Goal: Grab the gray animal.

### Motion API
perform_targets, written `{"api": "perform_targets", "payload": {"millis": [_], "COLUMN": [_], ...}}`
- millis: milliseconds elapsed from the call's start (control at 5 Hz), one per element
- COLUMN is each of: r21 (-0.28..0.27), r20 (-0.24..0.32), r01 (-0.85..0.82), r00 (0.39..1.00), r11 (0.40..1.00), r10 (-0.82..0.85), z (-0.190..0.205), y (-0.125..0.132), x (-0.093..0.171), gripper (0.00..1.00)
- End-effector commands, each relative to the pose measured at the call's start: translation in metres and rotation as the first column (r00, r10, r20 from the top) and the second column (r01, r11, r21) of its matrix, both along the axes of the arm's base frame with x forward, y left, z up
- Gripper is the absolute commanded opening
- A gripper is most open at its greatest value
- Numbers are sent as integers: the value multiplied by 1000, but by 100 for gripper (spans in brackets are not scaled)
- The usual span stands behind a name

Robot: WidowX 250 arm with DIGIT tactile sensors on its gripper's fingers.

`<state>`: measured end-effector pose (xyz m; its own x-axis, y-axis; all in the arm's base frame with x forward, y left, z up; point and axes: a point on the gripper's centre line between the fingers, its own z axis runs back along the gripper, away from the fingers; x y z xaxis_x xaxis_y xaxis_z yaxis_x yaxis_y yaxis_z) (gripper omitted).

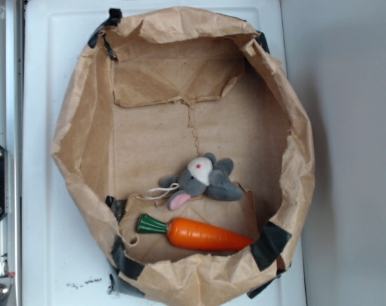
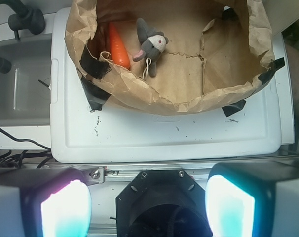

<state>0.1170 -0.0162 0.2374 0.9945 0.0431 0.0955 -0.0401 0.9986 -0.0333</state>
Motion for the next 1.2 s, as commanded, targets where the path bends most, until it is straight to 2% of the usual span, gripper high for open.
{"api": "perform_targets", "payload": {"millis": [0, 200, 400, 1000], "r21": [0, -18, -24, -24], "r20": [0, 52, 82, 82], "r01": [0, -81, -142, -142], "r00": [1000, 995, 986, 986], "r11": [1000, 997, 990, 990], "r10": [0, 82, 143, 143], "z": [0, -7, -21, -21], "y": [0, 19, 25, 25], "x": [0, 50, 99, 99], "gripper": [100, 100, 100, 100]}}
